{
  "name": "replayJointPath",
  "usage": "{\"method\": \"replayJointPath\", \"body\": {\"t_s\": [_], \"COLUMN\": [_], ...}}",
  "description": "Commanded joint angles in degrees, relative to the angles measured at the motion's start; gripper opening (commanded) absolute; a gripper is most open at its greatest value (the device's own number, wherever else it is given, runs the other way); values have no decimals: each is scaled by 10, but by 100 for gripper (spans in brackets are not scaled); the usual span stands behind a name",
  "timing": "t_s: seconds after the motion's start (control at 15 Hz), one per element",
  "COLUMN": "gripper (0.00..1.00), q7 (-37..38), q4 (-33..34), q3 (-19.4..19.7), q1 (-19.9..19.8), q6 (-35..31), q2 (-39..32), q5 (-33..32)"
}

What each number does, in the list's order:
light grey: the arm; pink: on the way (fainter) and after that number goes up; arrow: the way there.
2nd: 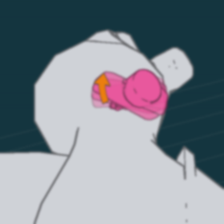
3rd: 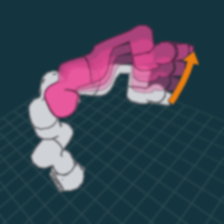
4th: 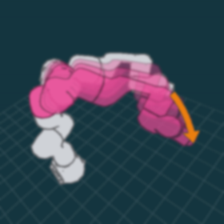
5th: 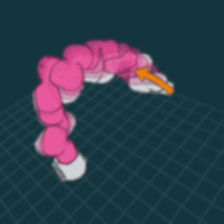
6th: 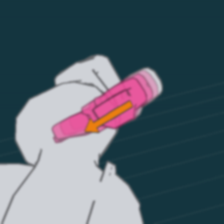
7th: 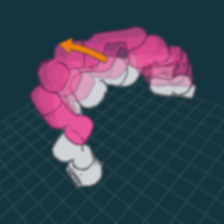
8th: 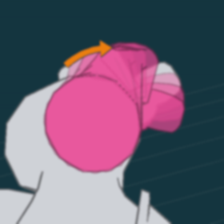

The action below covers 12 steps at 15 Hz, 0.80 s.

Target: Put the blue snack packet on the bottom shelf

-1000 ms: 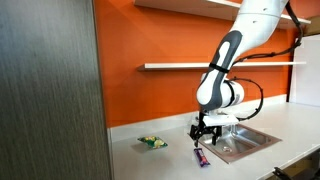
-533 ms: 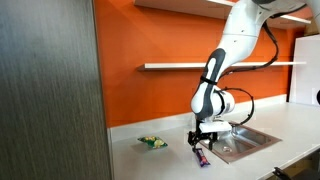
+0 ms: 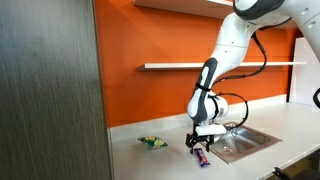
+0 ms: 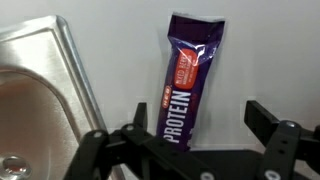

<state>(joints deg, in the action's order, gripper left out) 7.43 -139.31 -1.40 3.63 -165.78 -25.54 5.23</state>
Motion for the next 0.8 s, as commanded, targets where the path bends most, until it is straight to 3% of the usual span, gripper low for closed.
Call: {"method": "replayJointPath", "body": {"t_s": [0.0,0.73], "gripper": [100,100], "q7": [-15,-15], "q4": [28,41], "q3": [-4,-4], "q1": [-13,-17], "q6": [24,40], "q2": [-22,-37], "q5": [-1,0]}}
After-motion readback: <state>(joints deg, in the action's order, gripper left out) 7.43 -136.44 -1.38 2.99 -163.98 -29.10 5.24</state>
